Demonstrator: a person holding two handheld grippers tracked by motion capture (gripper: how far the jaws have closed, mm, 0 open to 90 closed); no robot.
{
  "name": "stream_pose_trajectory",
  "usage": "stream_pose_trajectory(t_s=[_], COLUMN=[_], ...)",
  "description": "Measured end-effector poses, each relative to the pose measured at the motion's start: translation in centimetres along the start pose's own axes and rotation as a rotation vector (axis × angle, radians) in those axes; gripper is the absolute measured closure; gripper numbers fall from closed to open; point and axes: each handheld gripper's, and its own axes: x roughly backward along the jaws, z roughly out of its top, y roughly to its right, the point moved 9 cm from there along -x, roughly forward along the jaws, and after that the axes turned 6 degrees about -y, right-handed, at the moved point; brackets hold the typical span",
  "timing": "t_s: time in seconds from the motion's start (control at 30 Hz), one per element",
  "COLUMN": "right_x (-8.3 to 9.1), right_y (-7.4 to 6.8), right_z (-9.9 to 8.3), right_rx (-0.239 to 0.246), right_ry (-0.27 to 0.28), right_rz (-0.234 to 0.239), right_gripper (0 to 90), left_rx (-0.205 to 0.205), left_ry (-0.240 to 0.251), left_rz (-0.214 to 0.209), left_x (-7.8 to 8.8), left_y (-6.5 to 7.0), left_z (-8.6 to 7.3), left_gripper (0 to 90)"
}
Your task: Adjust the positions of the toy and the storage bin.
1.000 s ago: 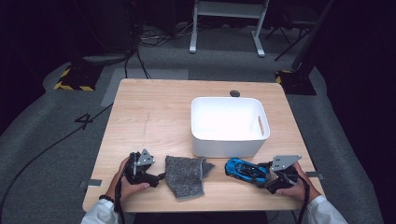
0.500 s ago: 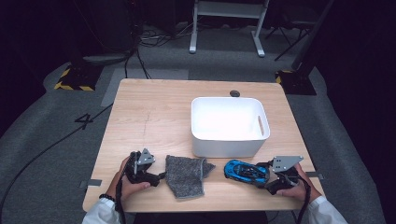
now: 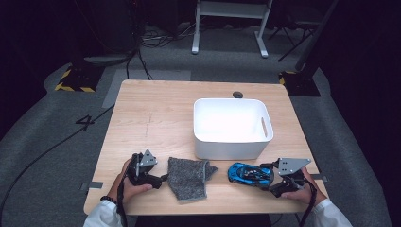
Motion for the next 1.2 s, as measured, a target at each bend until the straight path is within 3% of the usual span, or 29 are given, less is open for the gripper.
stream_pose_trajectory(t_s=[0.43,1.2], right_x=[0.9,1.9], right_y=[0.2,0.2], right_z=[1.6,4.7], right_rx=[-0.022,-0.018], right_ry=[0.062,0.115], right_rz=[-0.009,-0.009], right_gripper=[24.9,24.9], left_rx=[0.003,0.001], left_ry=[0.000,0.000], left_rz=[-0.003,-0.007], left_x=[0.0,-0.1], left_y=[0.0,0.0], left_z=[0.0,0.1], left_gripper=[14.6,14.5])
